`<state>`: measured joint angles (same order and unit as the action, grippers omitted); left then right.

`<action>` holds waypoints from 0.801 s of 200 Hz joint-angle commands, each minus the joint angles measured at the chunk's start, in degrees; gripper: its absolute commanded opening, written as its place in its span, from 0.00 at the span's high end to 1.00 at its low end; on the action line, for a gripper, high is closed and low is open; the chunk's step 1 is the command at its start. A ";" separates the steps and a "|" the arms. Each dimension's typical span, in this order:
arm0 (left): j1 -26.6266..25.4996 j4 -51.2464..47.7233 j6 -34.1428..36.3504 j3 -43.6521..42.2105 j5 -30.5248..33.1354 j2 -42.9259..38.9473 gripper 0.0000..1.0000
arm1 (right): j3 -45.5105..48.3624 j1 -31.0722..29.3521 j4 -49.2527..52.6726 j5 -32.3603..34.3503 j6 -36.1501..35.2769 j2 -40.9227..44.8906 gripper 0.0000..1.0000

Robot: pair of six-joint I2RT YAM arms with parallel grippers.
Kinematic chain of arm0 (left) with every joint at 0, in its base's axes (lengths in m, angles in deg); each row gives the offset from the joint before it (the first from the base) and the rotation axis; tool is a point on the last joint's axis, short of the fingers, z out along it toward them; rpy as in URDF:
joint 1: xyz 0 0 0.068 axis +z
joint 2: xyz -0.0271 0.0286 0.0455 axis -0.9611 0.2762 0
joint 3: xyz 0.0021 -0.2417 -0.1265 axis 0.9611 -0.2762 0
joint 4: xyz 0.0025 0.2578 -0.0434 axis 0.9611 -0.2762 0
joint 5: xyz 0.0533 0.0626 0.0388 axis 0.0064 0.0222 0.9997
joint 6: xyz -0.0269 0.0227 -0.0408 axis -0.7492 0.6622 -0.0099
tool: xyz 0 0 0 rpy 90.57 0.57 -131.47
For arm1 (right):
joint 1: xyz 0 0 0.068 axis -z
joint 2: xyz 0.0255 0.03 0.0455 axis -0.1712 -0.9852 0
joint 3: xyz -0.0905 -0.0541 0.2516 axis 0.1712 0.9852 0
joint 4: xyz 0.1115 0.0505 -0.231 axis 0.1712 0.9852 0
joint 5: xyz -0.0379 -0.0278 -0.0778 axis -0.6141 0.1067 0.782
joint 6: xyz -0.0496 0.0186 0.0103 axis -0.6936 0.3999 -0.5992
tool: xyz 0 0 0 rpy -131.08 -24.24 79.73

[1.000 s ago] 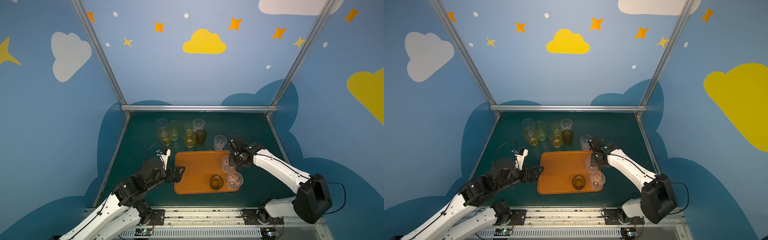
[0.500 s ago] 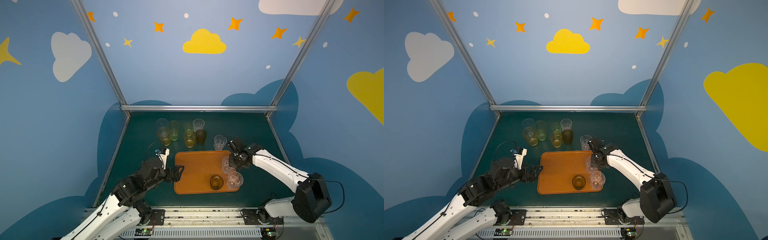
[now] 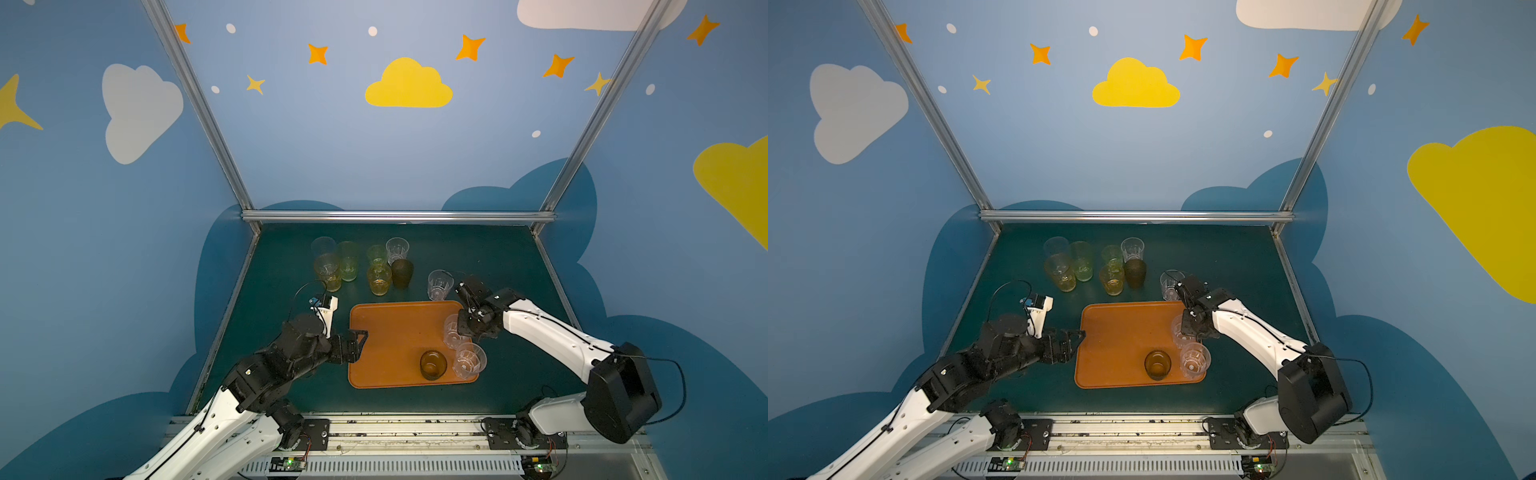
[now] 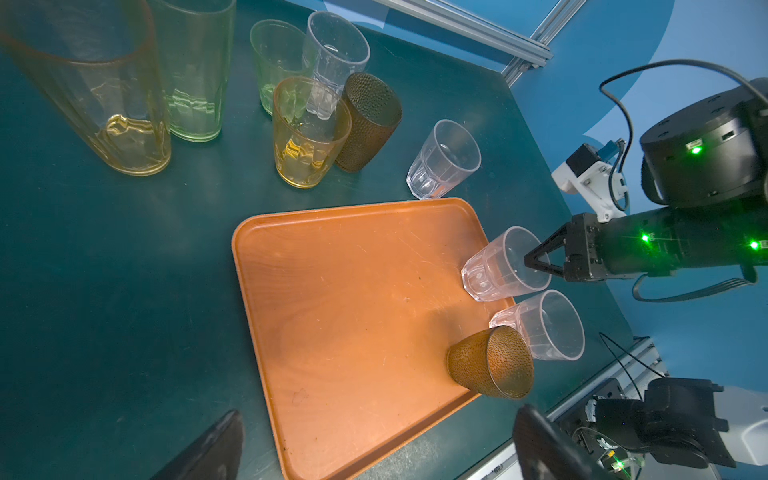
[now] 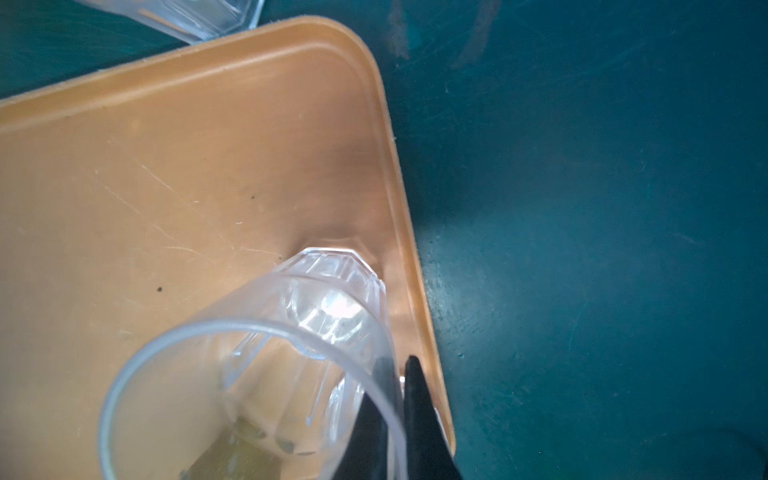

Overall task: Place the glasses into the tray
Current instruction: 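Set the clear glass on the tray beside the other clear glass, open right gripper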

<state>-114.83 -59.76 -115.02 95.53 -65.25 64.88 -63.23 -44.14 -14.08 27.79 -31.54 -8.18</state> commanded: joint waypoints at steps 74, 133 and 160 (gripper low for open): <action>1.78 0.58 -0.05 -0.77 -2.30 0.29 0.00 | 0.66 -0.07 -0.42 1.58 0.88 1.08 0.85; 2.61 0.84 -0.11 -0.86 -3.24 0.58 0.00 | 0.66 -0.07 0.11 2.04 2.00 4.17 0.64; 3.02 1.10 -0.19 -0.86 -3.79 0.83 0.00 | 0.83 0.00 0.63 3.21 2.55 6.12 0.52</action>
<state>-112.31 -59.36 -115.09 95.00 -68.20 65.56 -62.70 -44.14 -14.67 29.04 -30.09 -4.59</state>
